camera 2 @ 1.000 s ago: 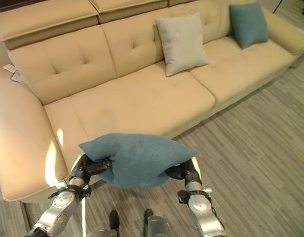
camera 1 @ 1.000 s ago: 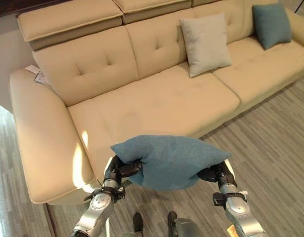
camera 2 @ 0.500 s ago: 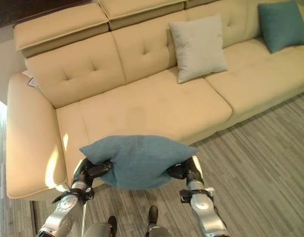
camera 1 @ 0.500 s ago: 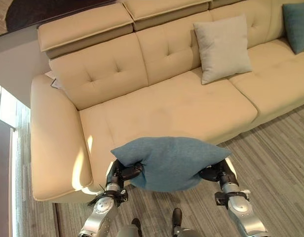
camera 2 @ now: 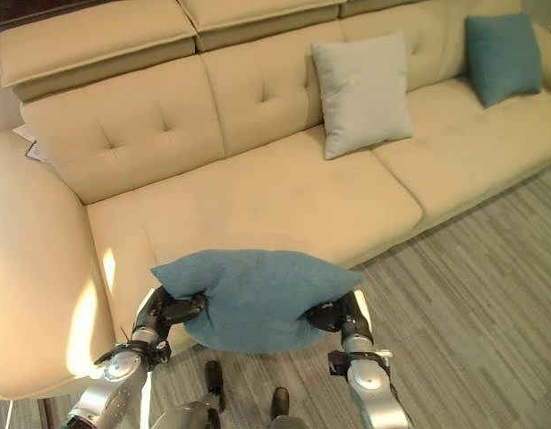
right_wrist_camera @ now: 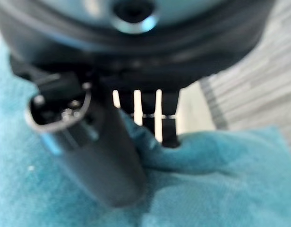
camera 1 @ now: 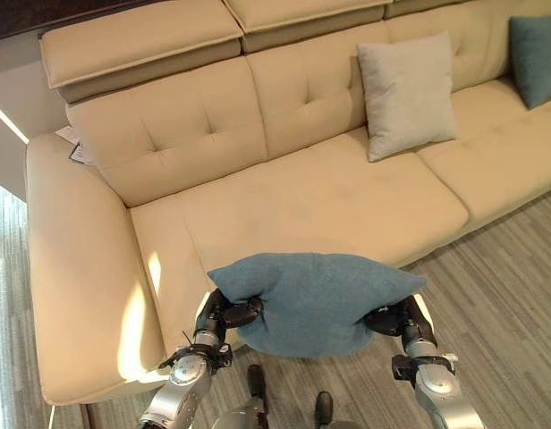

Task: Pick up all the scattered cushions and arrange them neatly on the sofa.

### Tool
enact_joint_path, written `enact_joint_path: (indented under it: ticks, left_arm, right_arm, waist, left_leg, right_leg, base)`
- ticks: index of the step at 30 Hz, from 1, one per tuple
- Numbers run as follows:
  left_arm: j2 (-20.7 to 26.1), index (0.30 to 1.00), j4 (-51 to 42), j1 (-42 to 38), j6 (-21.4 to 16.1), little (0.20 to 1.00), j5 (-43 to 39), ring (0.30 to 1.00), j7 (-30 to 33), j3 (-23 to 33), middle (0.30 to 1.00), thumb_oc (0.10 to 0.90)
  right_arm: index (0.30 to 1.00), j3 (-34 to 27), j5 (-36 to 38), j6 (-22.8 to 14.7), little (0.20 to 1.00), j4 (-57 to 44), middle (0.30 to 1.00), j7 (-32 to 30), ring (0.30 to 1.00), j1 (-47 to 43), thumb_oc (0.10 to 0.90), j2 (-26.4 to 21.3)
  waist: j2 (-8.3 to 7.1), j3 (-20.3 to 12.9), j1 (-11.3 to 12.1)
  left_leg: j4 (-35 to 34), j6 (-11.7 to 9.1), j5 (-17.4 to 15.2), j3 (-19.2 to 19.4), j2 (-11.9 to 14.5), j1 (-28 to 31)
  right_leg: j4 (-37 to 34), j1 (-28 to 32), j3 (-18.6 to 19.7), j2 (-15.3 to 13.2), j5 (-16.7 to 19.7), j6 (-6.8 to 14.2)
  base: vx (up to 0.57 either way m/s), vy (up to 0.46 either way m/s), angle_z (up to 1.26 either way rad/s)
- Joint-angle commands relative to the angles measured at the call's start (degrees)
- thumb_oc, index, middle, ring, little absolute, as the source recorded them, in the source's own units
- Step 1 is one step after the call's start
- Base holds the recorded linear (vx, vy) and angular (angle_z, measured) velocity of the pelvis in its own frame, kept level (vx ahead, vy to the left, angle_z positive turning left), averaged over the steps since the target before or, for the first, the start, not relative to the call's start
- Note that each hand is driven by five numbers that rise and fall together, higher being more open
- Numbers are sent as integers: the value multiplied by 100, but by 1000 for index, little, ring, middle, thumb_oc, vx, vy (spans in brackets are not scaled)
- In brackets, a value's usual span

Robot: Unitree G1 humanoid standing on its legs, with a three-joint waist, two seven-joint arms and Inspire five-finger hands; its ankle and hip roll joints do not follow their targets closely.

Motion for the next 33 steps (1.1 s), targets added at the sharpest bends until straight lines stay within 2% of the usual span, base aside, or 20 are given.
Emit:
enact_joint_path:
  ticks: [1,3,5,7,9,10,11,13,14,15,18,21,23,25,26,28,29,30,31,33]
  left_arm:
    - [-260,300,-1057,-477,-687,300,184,300,-423,-108,300,400]
    - [-224,300,-1087,-437,-725,300,173,300,-401,-39,300,400]
    - [-242,300,-1088,-351,-748,300,122,300,-396,29,300,400]
    - [-254,300,-1039,-264,-747,300,70,300,-446,73,300,400]
    - [-283,300,-1011,-259,-733,300,63,300,-463,41,300,400]
    - [-284,300,-1012,-257,-733,300,63,300,-463,41,300,400]
    - [-342,300,-936,-297,-724,300,63,300,-496,-9,300,400]
    - [-358,300,-899,-328,-733,300,85,300,-496,-27,300,400]
    - [-373,300,-872,-370,-751,300,149,300,-484,-73,300,400]
    - [-374,300,-872,-370,-751,300,149,300,-484,-73,300,400]
    - [-428,300,-860,-350,-748,300,146,300,-544,-101,300,400]
    - [-484,300,-812,-365,-728,300,107,300,-611,-152,300,400]
    - [-485,300,-812,-365,-728,300,107,300,-611,-152,300,400]
    - [-560,300,-808,-406,-701,300,62,300,-603,-173,300,400]
    - [-554,300,-822,-402,-688,300,57,300,-620,-161,300,400]
    - [-555,300,-832,-377,-680,300,46,300,-650,-157,300,400]
    - [-556,300,-820,-363,-652,300,73,300,-664,-165,300,400]
    - [-547,300,-815,-352,-634,300,133,300,-680,-177,300,400]
    - [-546,300,-813,-362,-601,300,208,300,-690,-200,300,400]
    - [-542,300,-823,-380,-584,300,242,300,-658,-211,300,400]
  right_arm:
    - [300,304,-136,-747,300,-804,300,365,300,-617,400,172]
    - [300,261,-157,-771,300,-813,300,354,300,-608,400,210]
    - [300,203,-146,-780,300,-829,300,356,300,-543,400,263]
    - [300,140,-146,-790,300,-827,300,341,300,-483,400,257]
    - [300,103,-126,-797,300,-835,300,324,300,-448,400,267]
    - [300,103,-126,-797,300,-834,300,324,300,-446,400,266]
    - [300,60,-98,-796,300,-811,300,270,300,-403,400,271]
    - [300,43,-82,-804,300,-801,300,253,300,-383,400,264]
    - [300,41,-88,-803,300,-785,300,239,300,-369,400,235]
    - [300,42,-88,-803,300,-785,300,239,300,-370,400,234]
    - [300,-13,-125,-826,300,-793,300,261,300,-275,400,198]
    - [300,-106,-71,-839,300,-850,300,264,300,-224,400,102]
    - [300,-107,-70,-840,300,-850,300,264,300,-224,400,100]
    - [300,-161,72,-860,300,-881,300,233,300,-246,400,-28]
    - [300,-175,107,-857,300,-880,300,230,300,-232,400,-32]
    - [300,-191,122,-850,300,-889,300,244,300,-208,400,-31]
    - [300,-210,114,-844,300,-907,300,258,300,-172,400,-36]
    - [300,-236,100,-834,300,-917,300,265,300,-121,400,-32]
    - [300,-244,87,-827,300,-910,300,256,300,-83,400,-28]
    - [300,-249,81,-813,300,-886,300,213,300,-76,400,-14]
  waist:
    - [-115,-567,116]
    - [-59,-520,94]
    - [-6,-505,68]
    - [22,-489,28]
    - [-14,-475,-38]
    - [-5,-464,-46]
    - [-40,-410,-162]
    - [-56,-378,-213]
    - [-61,-331,-290]
    - [-61,-329,-292]
    - [-131,-408,-340]
    - [-118,-430,-406]
    - [-113,-424,-416]
    - [-164,-280,-439]
    - [-177,-277,-435]
    - [-187,-290,-426]
    - [-192,-323,-421]
    - [-177,-367,-411]
    - [-127,-403,-401]
    - [-102,-391,-356]
  left_leg:
    - [671,-266,-895,-321,135,80]
    - [590,-218,-908,-444,129,178]
    - [454,-213,-903,-588,95,349]
    - [306,-250,-918,-777,86,492]
    - [279,-263,-944,-949,20,573]
    - [274,-265,-954,-959,28,595]
    - [257,-305,-995,-1238,-36,678]
    - [248,-330,-1028,-1364,-48,726]
    - [240,-381,-1104,-1552,-51,833]
    - [240,-381,-1104,-1554,-50,835]
    - [381,-473,-1305,-1714,-70,955]
    - [878,-619,-1471,-1605,18,832]
    - [910,-621,-1490,-1615,20,821]
    - [2201,-874,-1224,-1144,240,95]
    - [2261,-851,-1216,-1002,321,28]
    - [2178,-815,-1247,-854,399,-7]
    - [1918,-763,-1297,-740,445,-6]
    - [1520,-739,-1210,-719,463,31]
    - [1109,-754,-933,-667,469,-44]
    - [896,-779,-639,-587,470,-240]
  right_leg:
    - [1469,-276,-44,133,-210,149]
    - [1957,-555,56,134,-65,223]
    - [2021,-752,157,138,-73,166]
    - [1447,-899,293,214,-154,69]
    - [1035,-1080,605,375,-45,46]
    - [1021,-1051,594,382,-46,44]
    - [664,-1288,1032,576,140,91]
    - [521,-1378,1144,618,251,128]
    - [385,-1512,1084,617,408,166]
    - [384,-1510,1081,617,408,166]
    - [168,-1229,984,473,529,118]
    - [5,-918,779,435,455,20]
    - [-3,-907,766,437,457,19]
    - [-159,-535,583,366,307,-184]
    - [-199,-467,554,369,268,-209]
    - [-236,-406,519,370,227,-220]
    - [-268,-344,497,367,181,-218]
    - [-290,-277,449,385,153,-198]
    - [-318,-193,378,435,87,-180]
    - [-336,-60,350,484,-11,-201]
  base:
    - [60,72,-2]
    - [114,62,22]
    - [158,26,35]
    - [192,-51,39]
    - [167,-52,48]
    - [163,-80,67]
    - [110,-59,70]
    - [157,-119,89]
    - [160,-138,104]
    - [172,-150,101]
    - [182,-239,54]
    - [103,-196,39]
    - [16,-85,57]
    - [-11,-192,64]
    - [10,-135,46]
    - [52,-51,19]
    - [140,-27,1]
    - [241,-24,8]
    - [237,-2,6]
    - [140,12,21]
